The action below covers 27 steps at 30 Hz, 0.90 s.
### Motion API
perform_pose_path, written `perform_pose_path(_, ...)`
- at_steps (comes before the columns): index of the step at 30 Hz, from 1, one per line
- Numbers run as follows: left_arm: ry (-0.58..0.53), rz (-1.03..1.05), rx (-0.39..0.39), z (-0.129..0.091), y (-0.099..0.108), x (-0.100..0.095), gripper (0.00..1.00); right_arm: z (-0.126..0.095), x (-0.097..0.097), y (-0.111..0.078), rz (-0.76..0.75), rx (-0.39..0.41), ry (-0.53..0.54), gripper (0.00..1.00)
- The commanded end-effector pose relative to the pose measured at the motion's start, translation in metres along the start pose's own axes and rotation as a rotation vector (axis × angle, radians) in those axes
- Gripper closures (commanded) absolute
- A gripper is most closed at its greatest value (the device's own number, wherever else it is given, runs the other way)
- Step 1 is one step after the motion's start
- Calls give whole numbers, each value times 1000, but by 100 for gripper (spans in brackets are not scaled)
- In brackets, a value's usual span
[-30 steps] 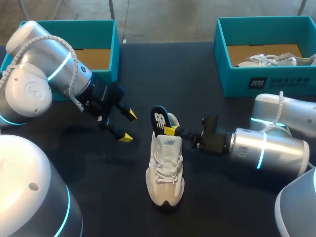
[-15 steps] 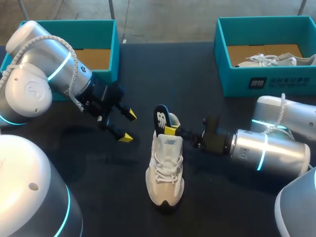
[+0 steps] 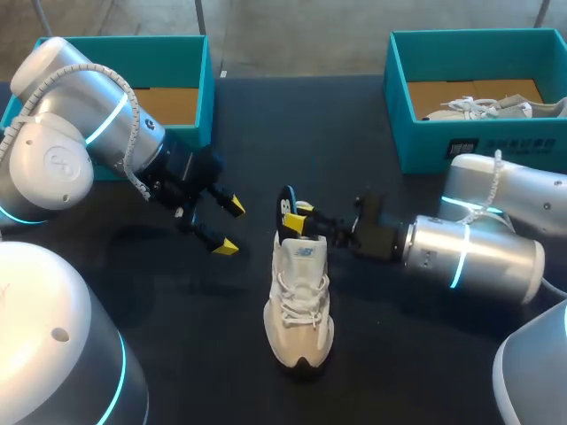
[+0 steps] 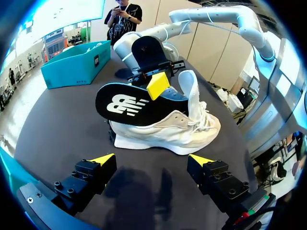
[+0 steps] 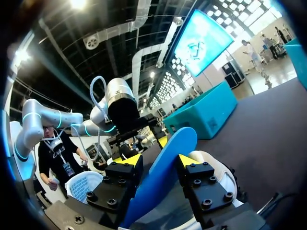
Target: Take the shoe out of the shoebox, open the shoe tongue, remove and reinsert the insole, then place the shoe into the shoebox
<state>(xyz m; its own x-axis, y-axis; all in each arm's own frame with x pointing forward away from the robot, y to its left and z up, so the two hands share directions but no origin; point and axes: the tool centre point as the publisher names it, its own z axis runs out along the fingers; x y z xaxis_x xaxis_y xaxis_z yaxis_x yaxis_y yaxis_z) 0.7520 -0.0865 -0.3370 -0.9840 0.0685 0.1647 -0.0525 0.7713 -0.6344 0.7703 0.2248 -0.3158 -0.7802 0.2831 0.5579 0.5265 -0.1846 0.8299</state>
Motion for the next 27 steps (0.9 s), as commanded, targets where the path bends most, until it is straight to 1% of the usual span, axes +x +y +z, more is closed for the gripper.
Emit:
perform_pose_path(1, -1, 0, -2, 0, 0, 0, 0, 5, -5, -2, 20, 861, 410, 55)
perform_pose_path(9, -1, 0, -2, 0, 0, 0, 0, -3, 3, 1, 30, 856, 374, 55)
perform_pose_path(15, -1, 0, -2, 0, 0, 0, 0, -4, 8, 6, 55, 867, 313, 55)
perform_pose_path(19, -1, 0, -2, 0, 0, 0, 0, -4, 9, 8, 56, 872, 301, 55)
perform_pose_path(21, -1, 0, -2, 0, 0, 0, 0, -4, 9, 8, 58, 894, 286, 55)
perform_pose_path(27, -1, 0, -2, 0, 0, 0, 0, -3, 9, 13, 58, 889, 274, 53)
